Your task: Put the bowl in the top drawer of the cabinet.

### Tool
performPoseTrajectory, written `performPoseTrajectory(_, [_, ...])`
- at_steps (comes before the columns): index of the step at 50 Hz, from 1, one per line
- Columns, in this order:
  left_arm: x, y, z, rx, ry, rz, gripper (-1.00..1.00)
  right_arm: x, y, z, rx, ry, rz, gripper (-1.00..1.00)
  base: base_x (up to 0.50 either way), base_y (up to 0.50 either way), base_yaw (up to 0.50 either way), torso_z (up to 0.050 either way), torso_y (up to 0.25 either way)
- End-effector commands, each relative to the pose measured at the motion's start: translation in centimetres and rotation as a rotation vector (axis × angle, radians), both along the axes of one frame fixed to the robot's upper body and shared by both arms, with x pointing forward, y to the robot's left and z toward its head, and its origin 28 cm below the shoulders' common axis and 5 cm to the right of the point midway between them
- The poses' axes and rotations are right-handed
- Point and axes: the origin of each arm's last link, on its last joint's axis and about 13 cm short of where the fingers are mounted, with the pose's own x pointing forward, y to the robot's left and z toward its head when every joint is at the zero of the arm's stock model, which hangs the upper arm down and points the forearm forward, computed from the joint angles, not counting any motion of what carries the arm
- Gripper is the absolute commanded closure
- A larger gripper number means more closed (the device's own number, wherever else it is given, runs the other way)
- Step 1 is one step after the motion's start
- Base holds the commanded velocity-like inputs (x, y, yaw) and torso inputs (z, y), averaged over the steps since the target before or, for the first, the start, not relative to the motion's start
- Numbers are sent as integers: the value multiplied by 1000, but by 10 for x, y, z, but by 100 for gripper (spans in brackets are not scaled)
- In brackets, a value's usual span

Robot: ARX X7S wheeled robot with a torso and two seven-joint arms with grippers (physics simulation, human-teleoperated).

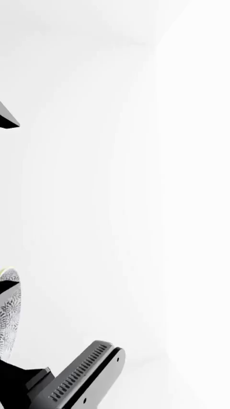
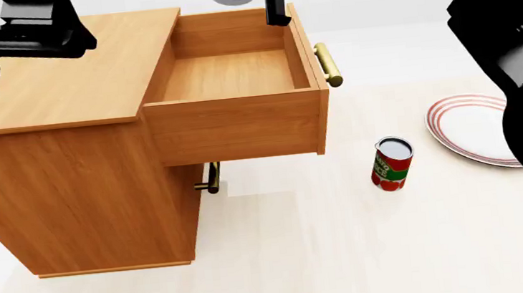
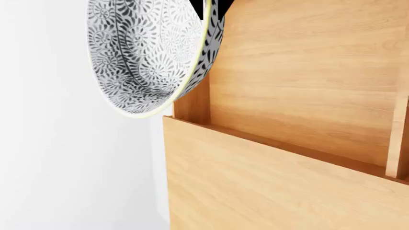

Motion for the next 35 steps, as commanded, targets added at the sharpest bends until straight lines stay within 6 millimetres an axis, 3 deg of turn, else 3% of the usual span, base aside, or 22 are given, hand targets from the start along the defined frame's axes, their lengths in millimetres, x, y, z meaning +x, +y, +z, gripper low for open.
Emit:
performPoseTrajectory(1, [0, 0, 0, -6, -12, -13, -100, -1, 4, -1, -31, 26, 5, 100, 0, 0, 0, 0, 10])
performPoseTrajectory(12, [0, 0, 0, 11, -26, -13, -100, 1, 4, -4, -40, 11, -8, 100, 0, 0, 0, 0, 0])
performPoseTrajectory(35, [1, 0, 0, 8, -31, -15, -100, 1, 8, -7, -32, 12, 19, 100, 0, 0, 0, 0, -117])
